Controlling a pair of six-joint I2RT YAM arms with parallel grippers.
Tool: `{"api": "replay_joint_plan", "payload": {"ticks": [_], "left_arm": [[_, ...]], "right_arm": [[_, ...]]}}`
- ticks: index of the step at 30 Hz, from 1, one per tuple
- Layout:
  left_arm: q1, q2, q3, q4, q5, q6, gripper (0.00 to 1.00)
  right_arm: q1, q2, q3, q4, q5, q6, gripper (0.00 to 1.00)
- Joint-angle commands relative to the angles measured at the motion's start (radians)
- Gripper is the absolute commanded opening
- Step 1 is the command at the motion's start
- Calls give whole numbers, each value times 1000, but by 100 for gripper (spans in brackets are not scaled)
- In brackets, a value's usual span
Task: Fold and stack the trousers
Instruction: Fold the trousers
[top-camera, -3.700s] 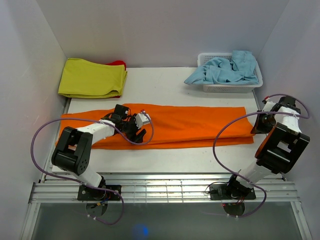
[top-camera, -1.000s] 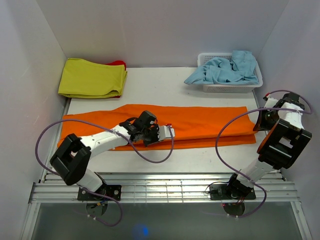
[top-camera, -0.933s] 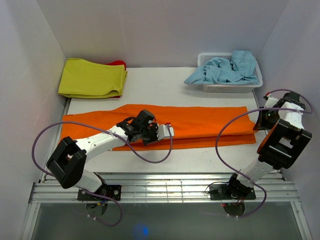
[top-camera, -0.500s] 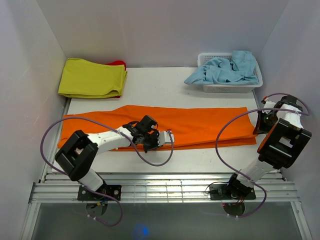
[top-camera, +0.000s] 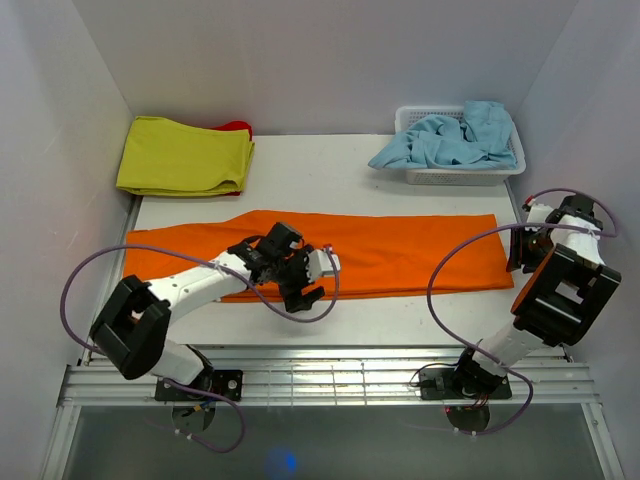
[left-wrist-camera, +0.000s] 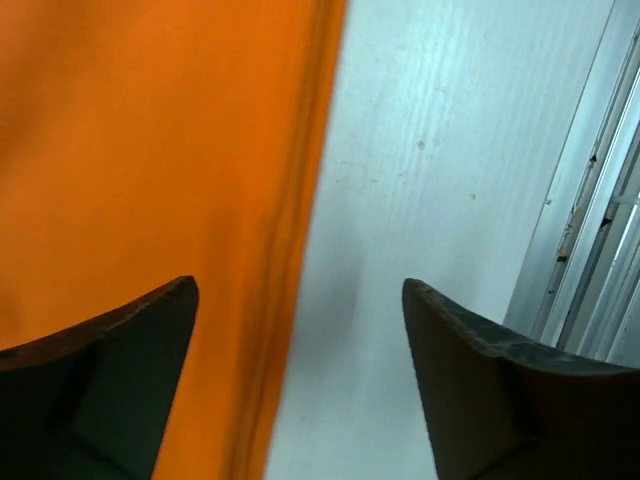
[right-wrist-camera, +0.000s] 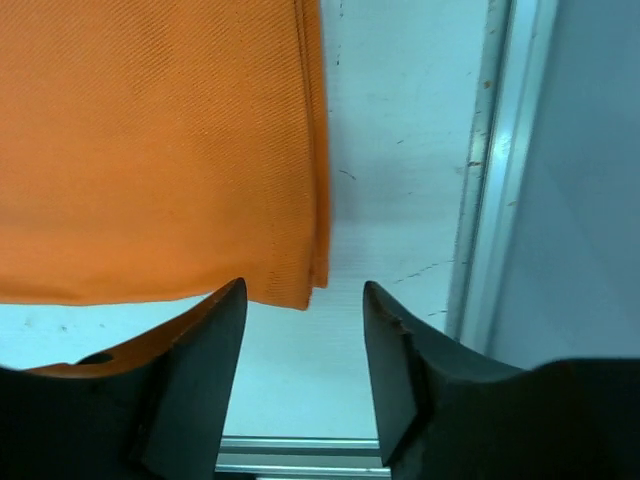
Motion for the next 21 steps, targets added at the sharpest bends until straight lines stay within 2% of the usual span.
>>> {"api": "replay_joint_plan", "payload": {"ticks": [1,4,8,13,21], "left_arm": [[87,-112,127,-56,58,-50,98],[209,-111,242,-144,137,-112,98],[450,-92,327,-194,252,-214,98],[668,-120,325,-185,273,-247,98],[903,-180,327,-189,250,-224,98]], "right_arm": [[-8,-59,20,35,26,-46,59],[-8,-44,65,32,1,-34,62],[-8,43,125,29,-84,-22,62],[-8,174,154,15,-213,-2,58],[-10,285,77,74,-305,24,50]]}}
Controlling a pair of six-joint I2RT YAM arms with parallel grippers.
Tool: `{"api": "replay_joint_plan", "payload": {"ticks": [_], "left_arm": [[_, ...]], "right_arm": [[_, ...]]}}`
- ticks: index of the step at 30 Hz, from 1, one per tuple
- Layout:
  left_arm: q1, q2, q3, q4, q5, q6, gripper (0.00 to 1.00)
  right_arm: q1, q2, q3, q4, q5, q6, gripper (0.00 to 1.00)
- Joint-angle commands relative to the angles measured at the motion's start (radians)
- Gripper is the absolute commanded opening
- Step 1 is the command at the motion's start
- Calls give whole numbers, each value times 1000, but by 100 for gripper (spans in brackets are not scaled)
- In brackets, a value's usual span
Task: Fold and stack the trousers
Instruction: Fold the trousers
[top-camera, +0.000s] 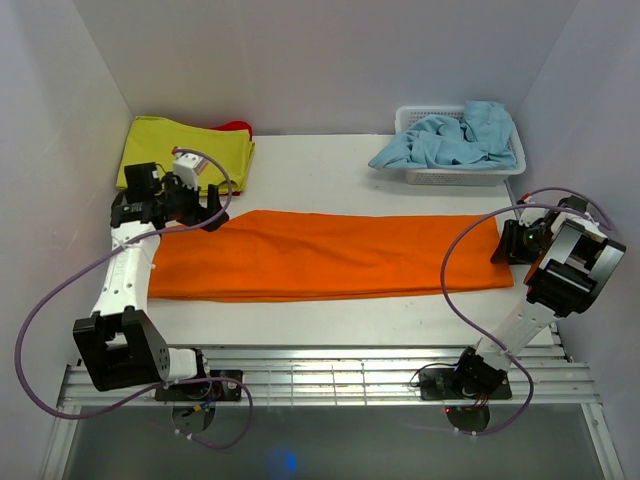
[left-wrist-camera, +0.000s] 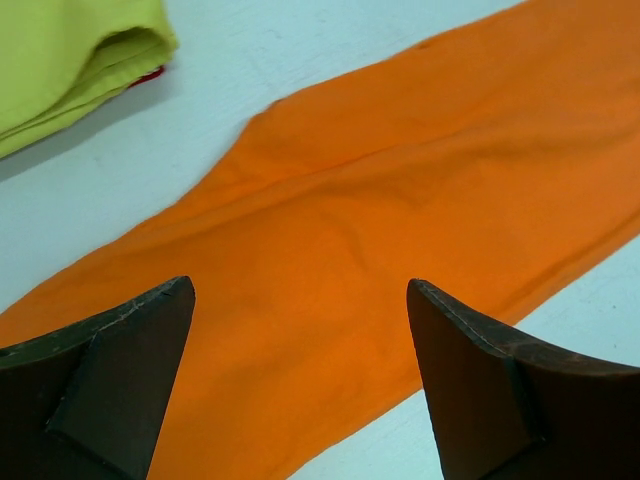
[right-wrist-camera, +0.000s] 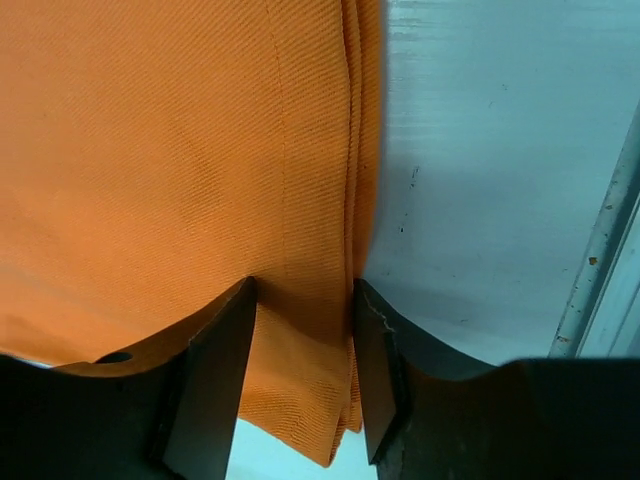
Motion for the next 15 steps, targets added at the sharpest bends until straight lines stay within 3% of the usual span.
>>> {"api": "replay_joint_plan", "payload": {"ticks": [1,5,7,8,12,15], "left_arm": [[90,-69,13,-24,41,2,98],[162,-77,15,-41,67,20,98],[185,-80,7,-41,69,28,98],[195,-80,7,-39,67,28,98],[242,-57,7,-41,37,26,98],[316,-22,10,-83,98,37,98]], "right_arm": [[-2,41,-62,29,-75,32,49],[-6,61,-90,32,-115,31,36],[-7,54,-86,23,-118,28,12],[-15,34,-77,15,-124,26,8],[-56,-41,-24,-43,-140,-1,8],[-96,-98,34,-85,-112,-29,8]]}}
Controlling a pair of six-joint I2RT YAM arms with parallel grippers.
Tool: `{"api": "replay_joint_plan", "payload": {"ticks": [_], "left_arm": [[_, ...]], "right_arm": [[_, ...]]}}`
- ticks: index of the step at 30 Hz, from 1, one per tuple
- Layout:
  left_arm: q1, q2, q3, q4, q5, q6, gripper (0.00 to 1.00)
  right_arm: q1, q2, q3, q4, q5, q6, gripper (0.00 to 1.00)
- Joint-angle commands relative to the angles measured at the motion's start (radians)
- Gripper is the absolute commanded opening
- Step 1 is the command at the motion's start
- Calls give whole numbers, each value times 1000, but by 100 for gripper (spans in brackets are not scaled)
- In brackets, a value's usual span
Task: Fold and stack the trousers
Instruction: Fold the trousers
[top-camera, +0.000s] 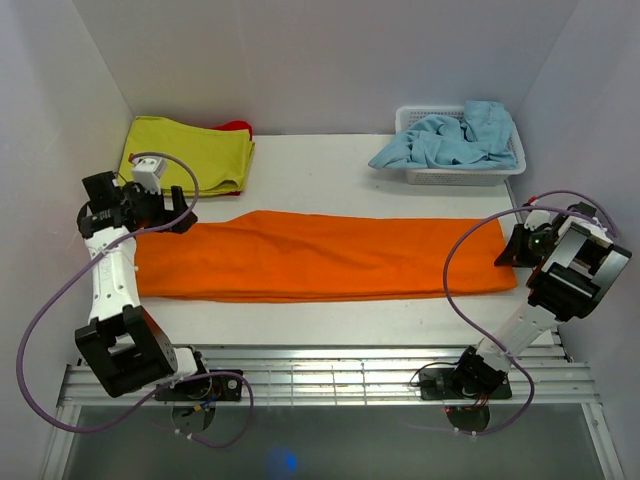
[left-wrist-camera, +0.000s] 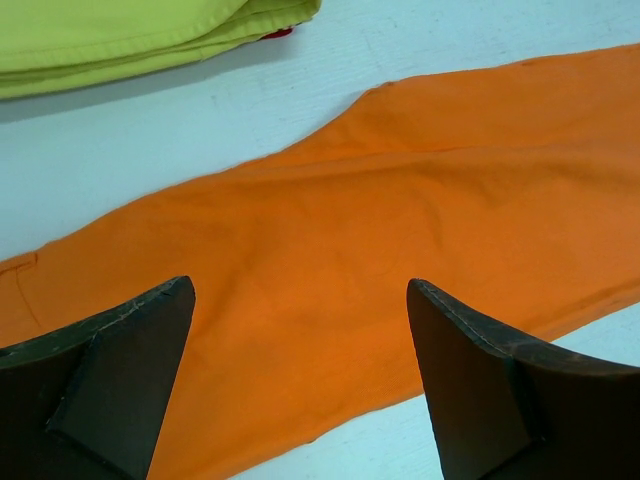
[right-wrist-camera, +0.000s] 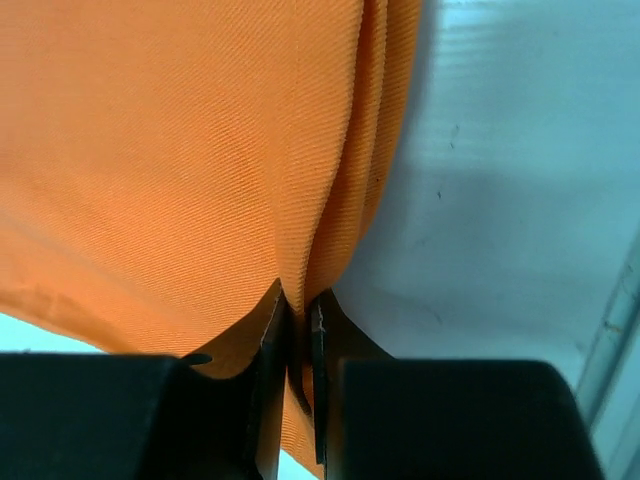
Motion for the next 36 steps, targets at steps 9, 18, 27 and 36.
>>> {"api": "replay_joint_plan", "payload": {"ticks": [9,18,27,36], "left_arm": [[85,189,-144,-180,181,133,52],[94,252,-286,-118,-13,173,68],[94,129,-231,-137,101,177,92],[94,177,-298,-88,61,174,98]], "right_arm": [[-77,-69,100,-163,42,-92,8],[-77,-137,230,-297,-119,-87,8],[79,-253,200,-324,-386,13,8],[488,-397,93,24,-393,344,8]]}}
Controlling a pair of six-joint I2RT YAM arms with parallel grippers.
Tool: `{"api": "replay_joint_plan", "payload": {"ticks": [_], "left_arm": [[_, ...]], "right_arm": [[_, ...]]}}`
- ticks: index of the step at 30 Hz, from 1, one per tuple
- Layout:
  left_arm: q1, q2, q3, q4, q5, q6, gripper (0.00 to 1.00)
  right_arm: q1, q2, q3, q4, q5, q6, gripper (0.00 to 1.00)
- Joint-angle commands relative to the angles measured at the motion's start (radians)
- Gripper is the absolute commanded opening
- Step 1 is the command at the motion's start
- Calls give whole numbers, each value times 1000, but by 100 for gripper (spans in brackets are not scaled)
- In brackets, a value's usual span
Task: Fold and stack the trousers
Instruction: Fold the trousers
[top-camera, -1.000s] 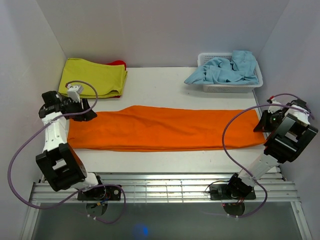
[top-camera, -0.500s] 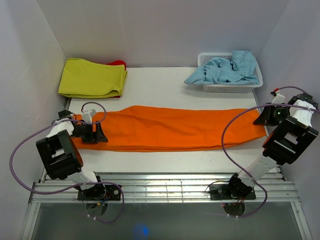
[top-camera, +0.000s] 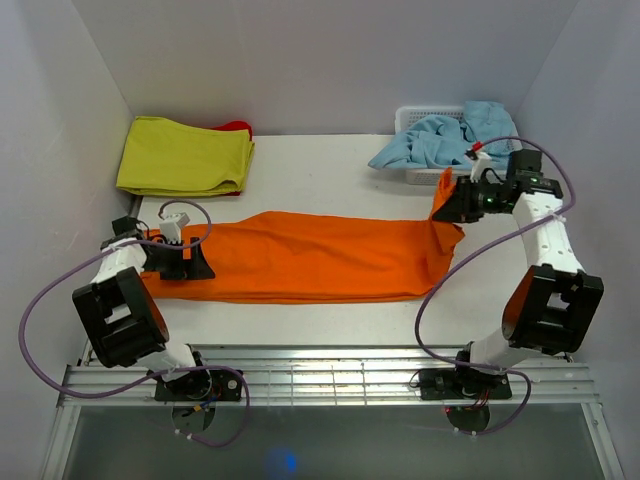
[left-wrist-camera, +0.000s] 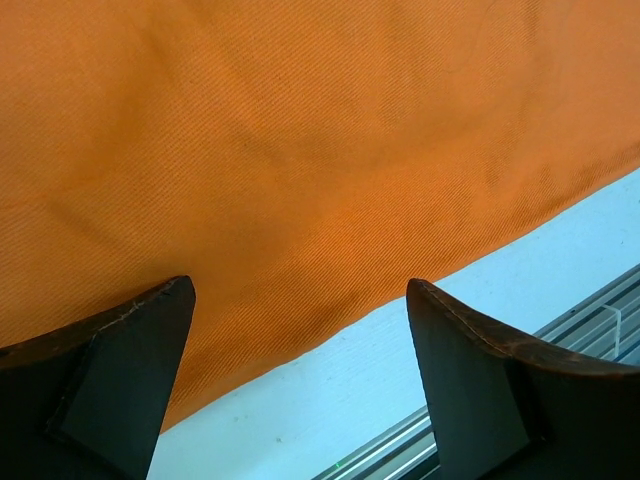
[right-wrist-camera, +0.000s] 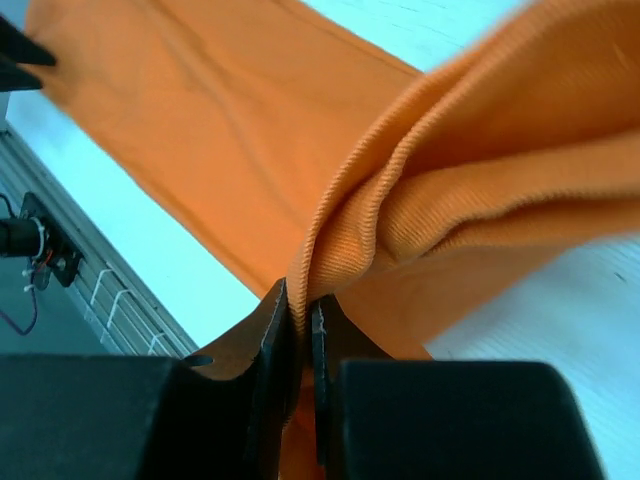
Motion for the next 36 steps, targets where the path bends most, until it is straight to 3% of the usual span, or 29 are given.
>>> {"api": "replay_joint_plan", "payload": {"ticks": [1,9,17,27,36], "left_arm": [[4,5,-19,29,7,3,98],[4,53,-46,72,-39,-1,98],[3,90,-34,75,-43,-10,98],[3,107,-34,78,-51,-1,98],[3,107,-52,89,-56,5,98]], "right_arm": [[155,-57,-41,200,-29,193,8],[523,39,-124,519,66,416,8],[741,227,-112,868,176,706,8],[918,400,-49,927,254,783,8],[968,379,-55,941,299,852,8]]}}
